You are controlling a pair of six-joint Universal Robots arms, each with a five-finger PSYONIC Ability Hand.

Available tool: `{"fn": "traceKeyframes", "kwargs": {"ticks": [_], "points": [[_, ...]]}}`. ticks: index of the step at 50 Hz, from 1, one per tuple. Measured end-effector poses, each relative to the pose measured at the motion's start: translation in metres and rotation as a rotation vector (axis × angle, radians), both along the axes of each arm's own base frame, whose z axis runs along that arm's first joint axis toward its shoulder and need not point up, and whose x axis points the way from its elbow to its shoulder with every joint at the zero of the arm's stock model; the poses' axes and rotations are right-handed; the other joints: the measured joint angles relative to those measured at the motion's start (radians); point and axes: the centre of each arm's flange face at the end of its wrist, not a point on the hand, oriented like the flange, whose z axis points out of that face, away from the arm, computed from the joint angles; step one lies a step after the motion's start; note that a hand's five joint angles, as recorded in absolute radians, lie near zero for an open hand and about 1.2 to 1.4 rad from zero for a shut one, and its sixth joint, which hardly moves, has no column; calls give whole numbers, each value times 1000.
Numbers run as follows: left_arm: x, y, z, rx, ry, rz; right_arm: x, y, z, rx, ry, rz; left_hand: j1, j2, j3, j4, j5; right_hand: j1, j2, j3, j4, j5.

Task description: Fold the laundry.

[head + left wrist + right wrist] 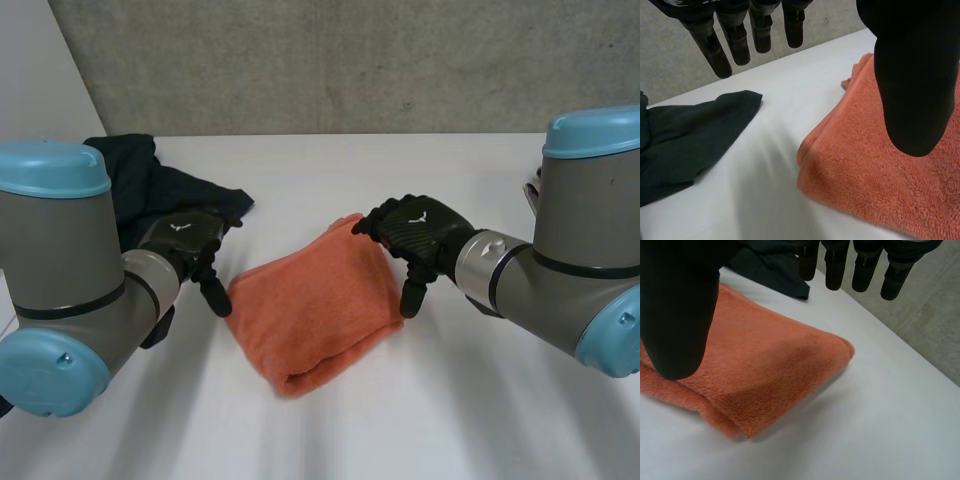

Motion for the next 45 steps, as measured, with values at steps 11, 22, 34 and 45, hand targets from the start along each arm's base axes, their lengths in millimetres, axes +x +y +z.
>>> {"fn": "traceKeyframes", "kwargs": {"ticks": [11, 22, 34, 45], "points": [[4, -3, -14, -17, -113, -33, 9, 16, -13, -13, 75, 32, 132, 110, 97, 110, 91, 0, 0, 0, 0, 0], [-11, -29, -47, -41, -174, -85, 8, 15, -18, -30, 107, 19, 381, 353, 345, 357, 333, 0, 0, 0, 0, 0], [-20, -43, -75, -4, -203, -99, 3, 5, -19, -43, 103, -7, 596, 589, 578, 588, 561, 0, 0, 0, 0, 0], [-25, -51, -70, -29, -215, -84, -1, -12, -9, -87, 73, -46, 941, 993, 978, 998, 933, 0, 0, 0, 0, 0]]}}
